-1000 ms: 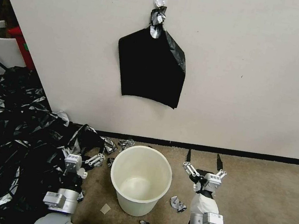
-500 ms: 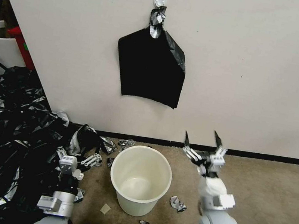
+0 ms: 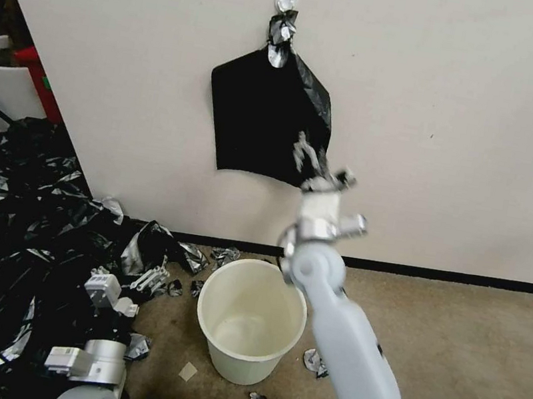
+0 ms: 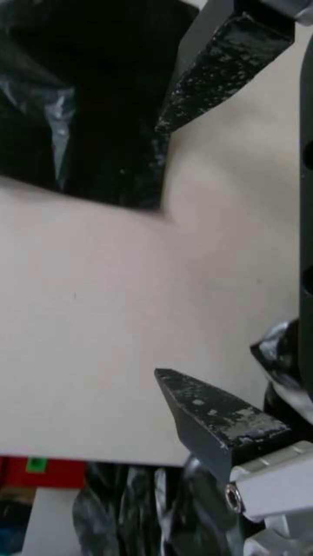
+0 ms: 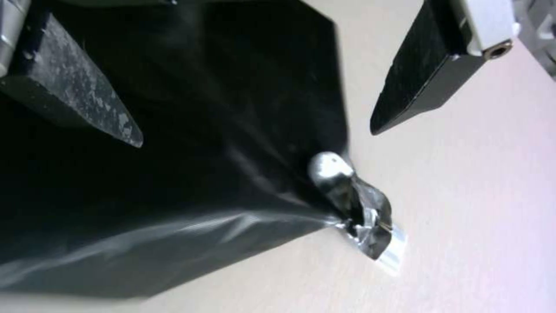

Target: Place a trash bag onto the trash bin.

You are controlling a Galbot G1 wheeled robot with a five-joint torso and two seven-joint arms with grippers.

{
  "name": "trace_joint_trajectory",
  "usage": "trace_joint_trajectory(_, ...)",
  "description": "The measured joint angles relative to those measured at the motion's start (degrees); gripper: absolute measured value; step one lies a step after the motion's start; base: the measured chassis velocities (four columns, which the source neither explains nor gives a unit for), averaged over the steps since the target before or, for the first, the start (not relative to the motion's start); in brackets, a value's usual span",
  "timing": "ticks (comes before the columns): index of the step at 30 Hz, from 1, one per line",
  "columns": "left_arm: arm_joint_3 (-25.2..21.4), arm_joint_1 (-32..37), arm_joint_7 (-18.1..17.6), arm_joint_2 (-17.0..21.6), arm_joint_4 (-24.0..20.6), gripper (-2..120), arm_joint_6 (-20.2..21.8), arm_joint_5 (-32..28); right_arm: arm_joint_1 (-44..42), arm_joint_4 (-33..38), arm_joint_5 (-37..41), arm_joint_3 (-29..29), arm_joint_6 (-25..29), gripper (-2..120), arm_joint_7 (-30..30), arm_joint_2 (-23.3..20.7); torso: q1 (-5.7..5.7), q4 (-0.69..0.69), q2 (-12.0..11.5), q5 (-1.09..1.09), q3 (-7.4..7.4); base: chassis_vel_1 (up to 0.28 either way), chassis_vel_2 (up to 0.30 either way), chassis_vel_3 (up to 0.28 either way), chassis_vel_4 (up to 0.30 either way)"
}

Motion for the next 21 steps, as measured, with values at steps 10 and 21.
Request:
trace_joint_trajectory(10, -3.21, 2.26, 0.05, -2.83, -1.4, 100, -1.53, 1.59, 11.49, -9.96, 2.86, 1.04, -0.21, 100, -1.89, 4.2, -0.01, -0.01, 0.0, 0.0, 0.0, 0.0, 0.0, 0.0, 0.0)
trace_joint_trajectory(21, -5.27, 4.12, 0.05, -4.85, -2.79, 100, -2.63, 2.39, 13.66, -12.09, 3.0, 0.32, -0.26, 100, -2.95, 4.11, -0.01, -0.01, 0.0, 0.01, 0.0, 0.0, 0.0, 0.0, 0.0)
